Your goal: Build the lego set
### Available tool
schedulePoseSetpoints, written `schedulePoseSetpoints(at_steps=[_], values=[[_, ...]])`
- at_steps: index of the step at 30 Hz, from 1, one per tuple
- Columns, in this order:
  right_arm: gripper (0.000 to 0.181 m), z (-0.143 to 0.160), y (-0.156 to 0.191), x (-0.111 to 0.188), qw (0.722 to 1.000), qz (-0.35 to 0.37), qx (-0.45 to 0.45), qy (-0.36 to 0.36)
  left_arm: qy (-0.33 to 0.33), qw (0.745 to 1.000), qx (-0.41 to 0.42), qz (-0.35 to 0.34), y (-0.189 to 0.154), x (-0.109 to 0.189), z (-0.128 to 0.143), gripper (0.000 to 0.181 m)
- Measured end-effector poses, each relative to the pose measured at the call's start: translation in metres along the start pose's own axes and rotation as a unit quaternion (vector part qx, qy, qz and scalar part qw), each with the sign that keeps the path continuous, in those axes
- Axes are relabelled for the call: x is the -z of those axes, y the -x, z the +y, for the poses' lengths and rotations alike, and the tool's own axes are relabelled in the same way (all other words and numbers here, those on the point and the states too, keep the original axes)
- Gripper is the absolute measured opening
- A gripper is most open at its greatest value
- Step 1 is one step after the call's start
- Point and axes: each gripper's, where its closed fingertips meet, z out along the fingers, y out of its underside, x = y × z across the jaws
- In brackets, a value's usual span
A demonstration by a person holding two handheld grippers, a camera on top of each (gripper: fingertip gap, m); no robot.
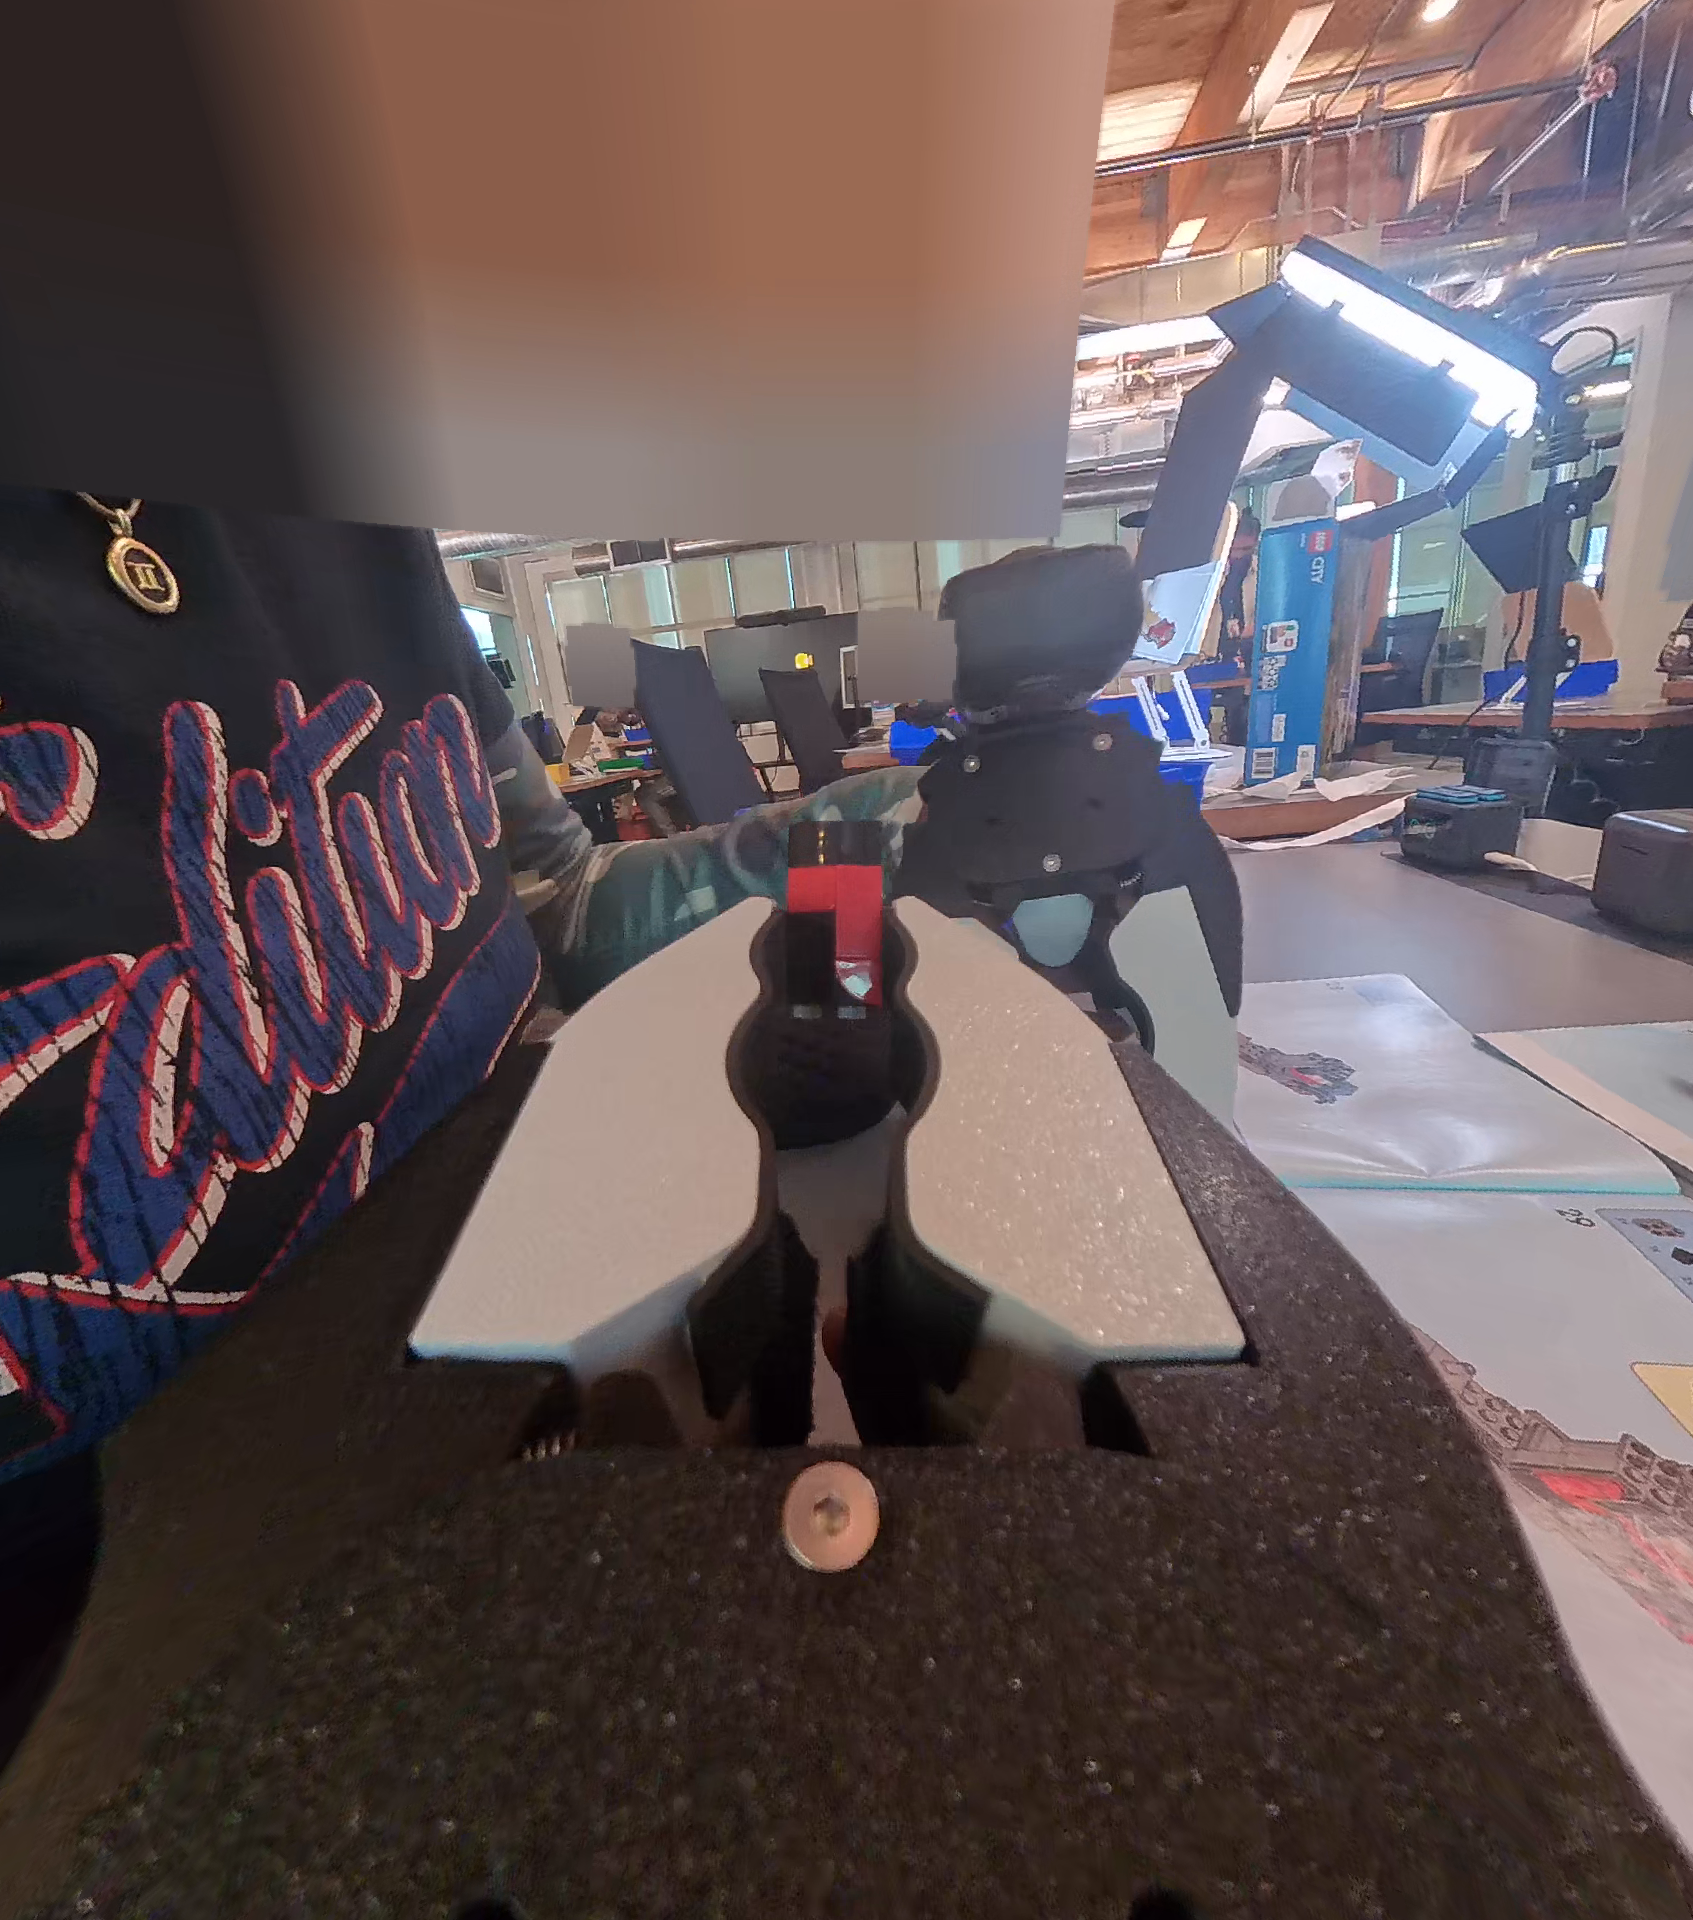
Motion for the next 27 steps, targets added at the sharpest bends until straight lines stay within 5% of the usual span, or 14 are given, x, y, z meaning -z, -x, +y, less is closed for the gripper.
schedulePoseSetpoints(at_steps=[12,16,21,27], values=[[0.016,0.004,-0.004,0.0,1.0,0.008,-0.001,0.012,-0.01,0.998,-0.031,0.048,-0.005,-0.003,-0.006,0.048],[0.017,0.0,-0.008,0.004,1.0,0.023,-0.003,0.0,-0.02,0.999,0.0,0.042,-0.005,0.004,-0.005,0.069],[0.017,-0.003,-0.021,0.01,0.998,0.062,-0.019,-0.016,-0.124,0.99,0.044,-0.046,0.001,0.031,-0.011,0.073],[0.017,-0.009,-0.033,0.01,0.992,0.097,-0.066,-0.04,-0.246,0.948,0.047,-0.195,-0.011,0.062,-0.024,0.065]])
